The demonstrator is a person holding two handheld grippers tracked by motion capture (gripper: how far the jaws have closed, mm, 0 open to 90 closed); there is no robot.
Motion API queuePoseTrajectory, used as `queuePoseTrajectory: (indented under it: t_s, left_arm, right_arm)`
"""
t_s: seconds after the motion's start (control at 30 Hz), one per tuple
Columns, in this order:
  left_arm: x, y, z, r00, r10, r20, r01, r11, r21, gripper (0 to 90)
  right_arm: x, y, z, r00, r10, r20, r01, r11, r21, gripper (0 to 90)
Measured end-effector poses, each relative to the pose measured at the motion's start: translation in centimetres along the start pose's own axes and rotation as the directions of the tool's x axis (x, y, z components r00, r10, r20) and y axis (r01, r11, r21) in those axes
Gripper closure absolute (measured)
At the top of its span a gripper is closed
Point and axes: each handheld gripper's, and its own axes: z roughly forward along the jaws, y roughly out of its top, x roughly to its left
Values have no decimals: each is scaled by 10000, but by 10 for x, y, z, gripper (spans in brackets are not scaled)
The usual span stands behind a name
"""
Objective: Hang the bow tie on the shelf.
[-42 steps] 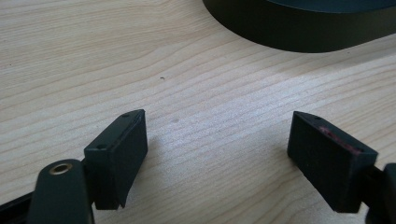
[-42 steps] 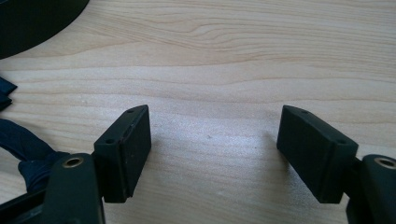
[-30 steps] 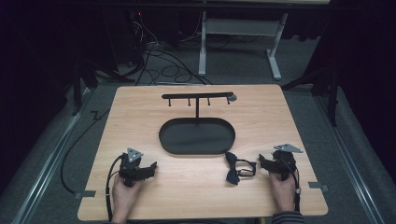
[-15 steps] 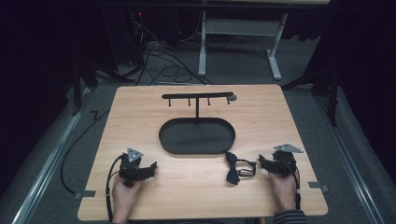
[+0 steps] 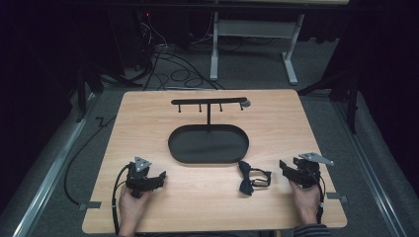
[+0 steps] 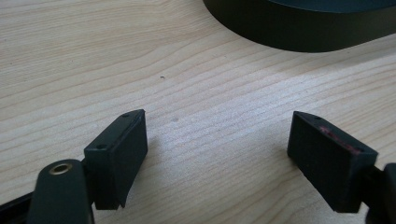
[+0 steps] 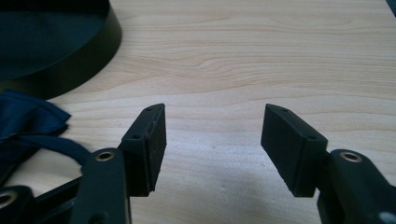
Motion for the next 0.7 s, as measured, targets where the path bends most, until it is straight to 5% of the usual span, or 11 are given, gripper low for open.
queuePoseTrajectory:
  t_s: [0.4,0.7]
  left_arm:
    - [0,0,0,10000,3,4,-3,10000,13,205]
    - [0,0,0,10000,4,3,-4,10000,14,205]
  right_arm:
    - [22,-12,-19,9941,-323,-1033,343,9993,176,487]
    - [34,-14,-19,9905,-506,-1275,554,9978,350,510]
